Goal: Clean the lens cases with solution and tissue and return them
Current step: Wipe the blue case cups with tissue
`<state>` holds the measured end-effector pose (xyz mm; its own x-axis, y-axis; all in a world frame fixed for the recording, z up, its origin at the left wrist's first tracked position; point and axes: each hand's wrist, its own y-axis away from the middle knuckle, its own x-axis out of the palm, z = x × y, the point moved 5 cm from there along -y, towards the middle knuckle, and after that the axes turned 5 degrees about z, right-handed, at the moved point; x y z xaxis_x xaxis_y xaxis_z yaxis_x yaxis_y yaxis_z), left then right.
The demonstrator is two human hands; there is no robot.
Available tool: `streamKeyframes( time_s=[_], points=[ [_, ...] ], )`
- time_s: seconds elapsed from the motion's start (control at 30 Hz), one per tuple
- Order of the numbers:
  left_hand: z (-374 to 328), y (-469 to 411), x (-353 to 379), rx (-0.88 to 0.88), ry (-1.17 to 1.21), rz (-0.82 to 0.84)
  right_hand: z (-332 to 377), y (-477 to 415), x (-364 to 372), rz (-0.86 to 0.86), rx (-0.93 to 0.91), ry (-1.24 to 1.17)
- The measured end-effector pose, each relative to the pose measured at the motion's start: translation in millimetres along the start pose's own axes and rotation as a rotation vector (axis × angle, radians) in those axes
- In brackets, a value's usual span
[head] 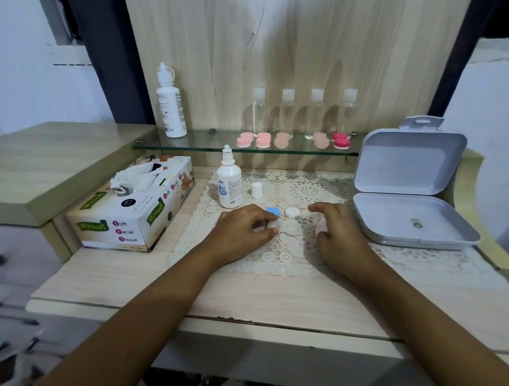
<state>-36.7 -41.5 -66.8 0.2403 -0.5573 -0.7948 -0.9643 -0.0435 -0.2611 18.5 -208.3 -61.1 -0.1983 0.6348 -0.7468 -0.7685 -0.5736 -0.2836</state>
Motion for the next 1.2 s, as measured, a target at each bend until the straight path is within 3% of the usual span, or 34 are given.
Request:
streamKeyframes(
  time_s=[0.17,0.53,0.97,1.2],
  points=[
    [2,0,-2,-0.009,-0.120,0.014,-1,-1,1,-0.019,-0.021,0.115],
    [13,2,6,-0.138,-0.357,0.222,-6,1,-5,-0.149,-0.081,0.232],
    [5,6,-2,-0.178,-0.375,0.413,-2,-1,-17,-0.050,0.030,0.214],
    [-7,37,-34,-0.113,-0.280,0.272,26,5,-27,-0.107,-0.001,0.197]
  ],
)
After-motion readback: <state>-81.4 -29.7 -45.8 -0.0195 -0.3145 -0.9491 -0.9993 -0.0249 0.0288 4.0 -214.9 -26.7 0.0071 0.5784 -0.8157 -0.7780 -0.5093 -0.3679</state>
